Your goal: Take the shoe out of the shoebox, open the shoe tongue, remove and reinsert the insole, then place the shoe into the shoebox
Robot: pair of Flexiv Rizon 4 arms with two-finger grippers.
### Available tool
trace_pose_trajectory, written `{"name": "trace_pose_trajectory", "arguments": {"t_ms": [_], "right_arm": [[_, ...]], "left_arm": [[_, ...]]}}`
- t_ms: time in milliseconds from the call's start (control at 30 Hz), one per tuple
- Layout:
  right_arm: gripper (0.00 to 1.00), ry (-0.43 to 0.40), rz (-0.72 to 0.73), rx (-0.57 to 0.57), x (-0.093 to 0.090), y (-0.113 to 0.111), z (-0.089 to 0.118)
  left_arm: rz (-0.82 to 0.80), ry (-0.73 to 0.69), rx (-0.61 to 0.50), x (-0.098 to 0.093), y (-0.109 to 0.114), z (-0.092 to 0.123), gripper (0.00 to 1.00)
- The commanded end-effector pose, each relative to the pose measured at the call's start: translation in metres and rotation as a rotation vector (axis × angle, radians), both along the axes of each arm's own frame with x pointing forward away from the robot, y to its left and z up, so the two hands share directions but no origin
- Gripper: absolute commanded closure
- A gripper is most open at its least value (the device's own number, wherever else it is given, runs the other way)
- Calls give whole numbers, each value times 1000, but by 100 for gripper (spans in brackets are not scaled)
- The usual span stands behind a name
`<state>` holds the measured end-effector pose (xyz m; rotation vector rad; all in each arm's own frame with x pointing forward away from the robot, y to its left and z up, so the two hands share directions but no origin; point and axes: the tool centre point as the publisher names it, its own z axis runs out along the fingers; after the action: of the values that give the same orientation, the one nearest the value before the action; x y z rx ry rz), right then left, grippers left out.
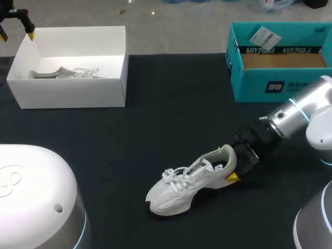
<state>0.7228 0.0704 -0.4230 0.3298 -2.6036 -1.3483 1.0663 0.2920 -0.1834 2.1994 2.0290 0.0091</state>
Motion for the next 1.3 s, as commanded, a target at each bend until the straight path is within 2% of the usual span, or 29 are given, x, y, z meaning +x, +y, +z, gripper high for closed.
{"name": "trace_pose_trajectory", "arguments": {"t_ms": [33,300,567,700,933,1300], "right_arm": [[100,-37,-56,7,-5,5,0],[100,-49,-107,-30,-7,2,2],[100,-96,-220,-56,-13,-3,13],[100,-114,-284,-80,-18,-1,12],[100,-106,-390,-66,-24,6,9],[100,-90,-425,-99,-33,13,14]], "left_arm": [[-1,1,1,0,1,1,0],[-1,1,1,0,1,1,0],[-1,1,1,0,1,1,0],[-1,1,1,0,1,1,0],[-1,1,1,0,1,1,0],[-1,1,1,0,1,1,0]]}}
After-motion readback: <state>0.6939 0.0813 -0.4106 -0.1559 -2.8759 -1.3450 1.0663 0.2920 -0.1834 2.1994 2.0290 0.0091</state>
